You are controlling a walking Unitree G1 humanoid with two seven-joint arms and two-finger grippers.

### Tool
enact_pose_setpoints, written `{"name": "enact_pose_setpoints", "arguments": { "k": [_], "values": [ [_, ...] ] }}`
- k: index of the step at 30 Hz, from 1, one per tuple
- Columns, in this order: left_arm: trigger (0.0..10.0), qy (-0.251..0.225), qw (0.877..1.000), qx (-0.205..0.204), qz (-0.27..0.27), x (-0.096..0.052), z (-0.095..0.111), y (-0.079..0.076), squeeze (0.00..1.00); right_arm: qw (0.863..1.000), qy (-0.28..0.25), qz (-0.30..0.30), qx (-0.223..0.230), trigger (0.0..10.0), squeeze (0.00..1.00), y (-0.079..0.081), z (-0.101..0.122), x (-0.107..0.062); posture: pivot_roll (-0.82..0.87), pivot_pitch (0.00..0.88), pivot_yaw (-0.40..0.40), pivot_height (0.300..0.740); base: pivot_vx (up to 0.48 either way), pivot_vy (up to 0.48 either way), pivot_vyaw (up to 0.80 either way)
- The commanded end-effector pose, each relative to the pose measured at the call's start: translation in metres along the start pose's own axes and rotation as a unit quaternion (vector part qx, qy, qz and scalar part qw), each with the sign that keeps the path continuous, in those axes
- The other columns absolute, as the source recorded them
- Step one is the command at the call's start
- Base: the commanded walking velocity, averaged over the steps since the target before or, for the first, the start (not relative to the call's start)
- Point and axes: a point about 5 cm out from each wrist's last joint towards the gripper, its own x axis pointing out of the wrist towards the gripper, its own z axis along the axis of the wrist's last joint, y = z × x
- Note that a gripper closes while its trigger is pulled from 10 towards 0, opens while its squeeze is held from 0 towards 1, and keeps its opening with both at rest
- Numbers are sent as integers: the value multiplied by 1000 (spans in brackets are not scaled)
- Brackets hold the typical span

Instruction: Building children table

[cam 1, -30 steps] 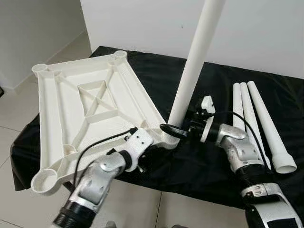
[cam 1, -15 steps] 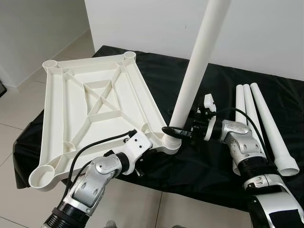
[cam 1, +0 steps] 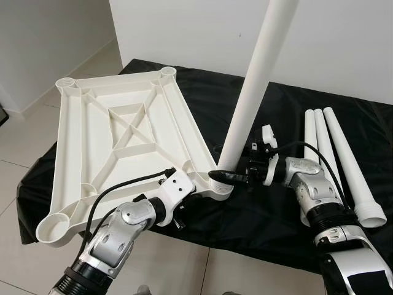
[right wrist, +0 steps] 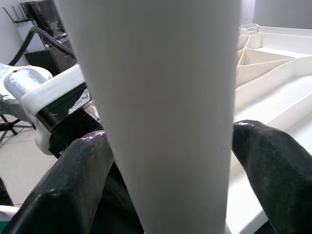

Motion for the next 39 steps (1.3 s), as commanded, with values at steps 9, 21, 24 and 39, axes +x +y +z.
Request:
{"name": "enact_pose_setpoints", "arguments": {
  "k": [9, 21, 24, 39],
  "values": [
    [10000, 2, 996, 10, -90, 0, 2, -14, 0, 999, 8, 15, 30, 0, 0, 3, -8, -7, -12, 0, -40, 740, 0, 0, 0],
    [10000, 1, 997, 1, -72, 1, 1, -13, 0, 999, -18, -6, 47, 0, 0, 5, -8, -7, -9, 0, -45, 740, 0, 0, 0],
    [10000, 3, 998, -1, -64, 2, 0, -13, 0, 998, -30, -26, 49, 0, 0, 4, -6, -6, -8, 0, -45, 740, 0, 0, 0],
    [10000, 20, 998, -29, 61, 10, -11, 7, 0, 980, -73, -181, 35, 0, 0, 5, -3, -2, -14, 0, -49, 740, 0, 0, 0]
  ]
}}
